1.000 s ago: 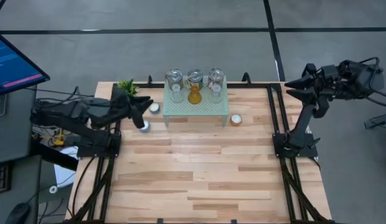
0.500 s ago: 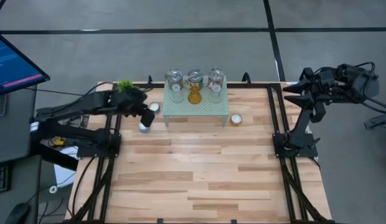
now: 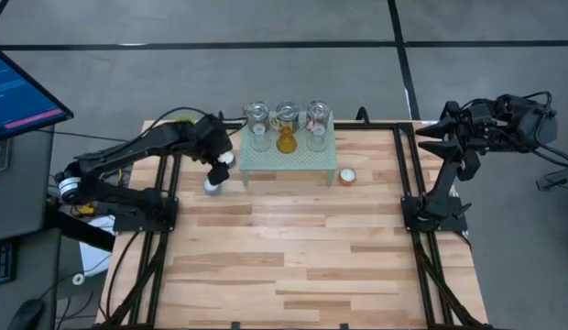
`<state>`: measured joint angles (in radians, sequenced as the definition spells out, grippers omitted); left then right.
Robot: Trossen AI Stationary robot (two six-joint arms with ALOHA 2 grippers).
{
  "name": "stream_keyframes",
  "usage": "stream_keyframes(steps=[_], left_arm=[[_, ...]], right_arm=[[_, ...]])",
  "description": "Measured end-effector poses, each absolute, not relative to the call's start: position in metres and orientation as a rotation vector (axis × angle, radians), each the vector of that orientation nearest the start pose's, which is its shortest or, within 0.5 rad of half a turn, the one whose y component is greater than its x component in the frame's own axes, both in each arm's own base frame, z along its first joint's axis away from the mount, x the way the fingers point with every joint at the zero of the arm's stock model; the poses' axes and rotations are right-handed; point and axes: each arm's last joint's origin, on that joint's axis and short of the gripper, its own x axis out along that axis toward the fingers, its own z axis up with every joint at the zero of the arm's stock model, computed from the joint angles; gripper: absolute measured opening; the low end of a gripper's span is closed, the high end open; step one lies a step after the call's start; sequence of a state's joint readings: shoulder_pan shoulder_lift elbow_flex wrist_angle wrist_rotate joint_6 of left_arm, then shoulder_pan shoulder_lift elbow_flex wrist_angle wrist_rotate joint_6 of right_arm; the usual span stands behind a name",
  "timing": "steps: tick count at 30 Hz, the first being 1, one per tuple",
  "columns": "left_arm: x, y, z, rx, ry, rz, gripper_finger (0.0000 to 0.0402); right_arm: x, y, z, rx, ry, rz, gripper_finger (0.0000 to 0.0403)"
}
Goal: Pick & Place candle stick holders
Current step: Put the blue scented candle on the shelf
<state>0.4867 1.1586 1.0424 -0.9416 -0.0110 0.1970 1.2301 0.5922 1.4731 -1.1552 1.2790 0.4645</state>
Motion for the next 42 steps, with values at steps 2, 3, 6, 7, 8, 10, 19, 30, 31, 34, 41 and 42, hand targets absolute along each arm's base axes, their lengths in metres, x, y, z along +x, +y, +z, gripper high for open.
stream_keyframes(steps=[2, 3, 6, 7, 8, 10, 19, 30, 31, 34, 41, 42], left_arm=[[0.182, 0.104, 0.291, -0.056, 1.068, 0.343, 0.0271], [0.179, 0.107, 0.29, -0.056, 1.048, 0.34, 0.0271], [0.169, 0.118, 0.283, -0.105, 0.966, 0.367, 0.0271], [0.166, 0.121, 0.281, -0.119, 0.936, 0.375, 0.0271], [0.164, 0.124, 0.278, -0.128, 0.91, 0.388, 0.0271], [0.16, 0.129, 0.271, -0.145, 0.904, 0.411, 0.0271], [0.166, 0.137, 0.242, -0.182, 0.759, 0.433, 0.0271], [0.156, 0.129, 0.193, -0.245, 0.726, 0.467, 0.0271], [0.155, 0.13, 0.19, -0.24, 0.715, 0.484, 0.0271], [0.153, 0.13, 0.181, -0.211, 0.694, 0.536, 0.0271], [0.147, 0.13, 0.167, -0.175, 0.631, 0.577, 0.0271], [0.147, 0.13, 0.165, -0.166, 0.626, 0.585, 0.0272]], right_arm=[[0.021, -0.024, 0.457, 0.211, 0.071, -0.067, 0.0166], [0.021, -0.024, 0.457, 0.211, 0.071, -0.068, 0.0167], [0.021, -0.024, 0.457, 0.211, 0.071, -0.069, 0.0167], [0.021, -0.024, 0.457, 0.211, 0.07, -0.072, 0.0166], [0.021, -0.025, 0.458, 0.21, 0.068, -0.077, 0.0166], [0.021, -0.025, 0.458, 0.21, 0.062, -0.093, 0.0167], [0.021, -0.026, 0.458, 0.222, 0.047, -0.128, 0.0167], [0.021, -0.026, 0.458, 0.234, 0.047, -0.129, 0.0168], [0.021, -0.026, 0.458, 0.234, 0.046, -0.13, 0.0168], [0.021, -0.026, 0.458, 0.24, 0.039, -0.145, 0.0166], [0.021, -0.027, 0.459, 0.268, 0.025, -0.171, 0.0169], [0.021, -0.027, 0.459, 0.268, 0.022, -0.178, 0.0169]])
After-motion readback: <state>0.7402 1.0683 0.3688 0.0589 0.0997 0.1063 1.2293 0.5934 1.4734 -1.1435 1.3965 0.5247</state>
